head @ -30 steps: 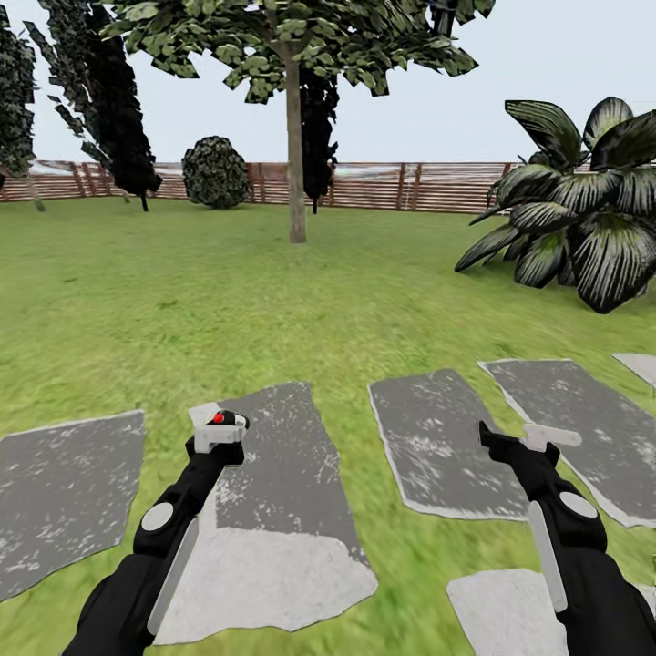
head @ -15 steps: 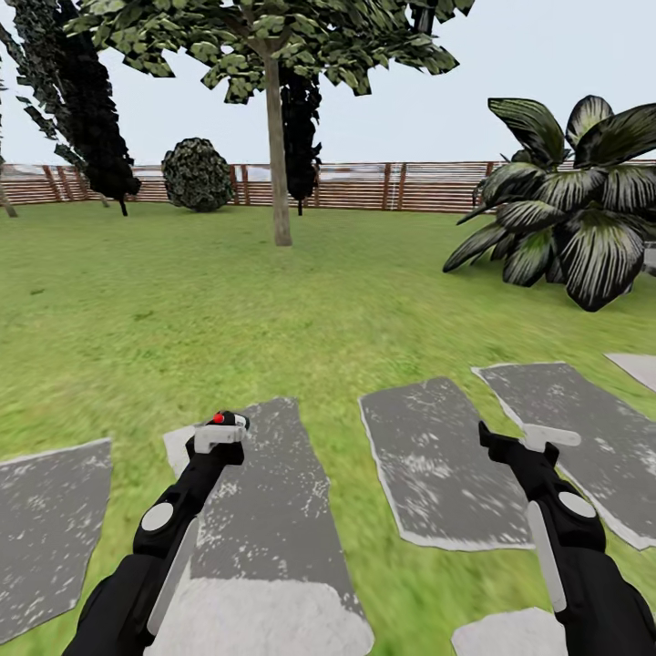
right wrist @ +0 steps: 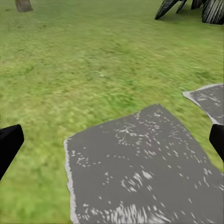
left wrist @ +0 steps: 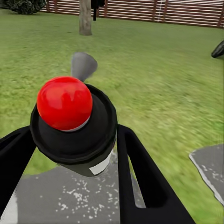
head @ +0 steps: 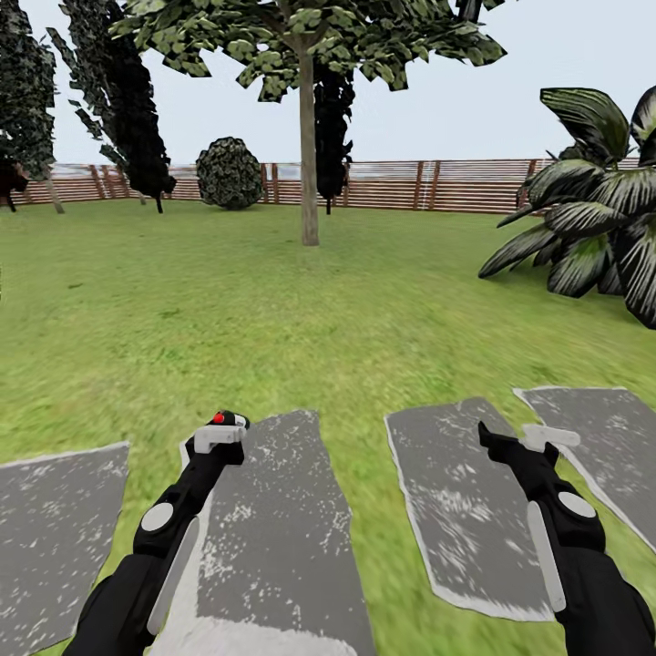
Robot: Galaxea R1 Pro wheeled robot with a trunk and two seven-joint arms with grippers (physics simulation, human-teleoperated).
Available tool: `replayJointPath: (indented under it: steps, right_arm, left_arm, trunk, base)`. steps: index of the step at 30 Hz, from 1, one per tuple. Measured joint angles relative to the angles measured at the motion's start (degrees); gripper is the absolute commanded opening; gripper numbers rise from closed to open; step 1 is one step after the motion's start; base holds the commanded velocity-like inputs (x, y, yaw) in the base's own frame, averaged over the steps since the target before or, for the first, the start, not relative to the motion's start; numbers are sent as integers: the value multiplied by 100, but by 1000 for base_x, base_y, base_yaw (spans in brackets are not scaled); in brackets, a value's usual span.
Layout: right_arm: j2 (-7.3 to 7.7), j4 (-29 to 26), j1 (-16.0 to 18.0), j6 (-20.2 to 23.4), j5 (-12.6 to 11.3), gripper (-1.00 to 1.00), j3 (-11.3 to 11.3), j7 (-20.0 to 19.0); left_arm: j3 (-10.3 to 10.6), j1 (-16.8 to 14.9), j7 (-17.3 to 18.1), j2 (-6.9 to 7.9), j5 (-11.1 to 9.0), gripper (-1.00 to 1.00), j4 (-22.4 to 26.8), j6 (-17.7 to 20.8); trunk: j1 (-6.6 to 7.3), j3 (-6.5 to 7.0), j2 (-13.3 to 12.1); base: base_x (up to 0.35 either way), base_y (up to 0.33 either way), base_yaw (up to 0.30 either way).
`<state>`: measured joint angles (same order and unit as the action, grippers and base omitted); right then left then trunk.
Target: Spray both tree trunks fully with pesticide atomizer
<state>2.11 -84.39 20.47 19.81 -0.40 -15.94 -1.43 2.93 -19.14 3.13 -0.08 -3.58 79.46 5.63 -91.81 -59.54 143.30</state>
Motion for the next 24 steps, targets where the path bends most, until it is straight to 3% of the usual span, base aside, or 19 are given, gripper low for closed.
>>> replayJointPath:
  steps: [14, 24]
  right_arm:
    - [0, 0, -2, 0, 0, 100, 0, 0]
    - [0, -1, -1, 0, 0, 100, 5, 0]
  left_arm:
    - [0, 0, 0, 0, -8, -100, 2, 5]
    - [-1, 1, 1, 0, -15, -100, 6, 1]
  trunk:
    - [0, 2, 0]
    - [0, 45, 0]
  base:
    - [329, 0, 18]
    - [329, 0, 189]
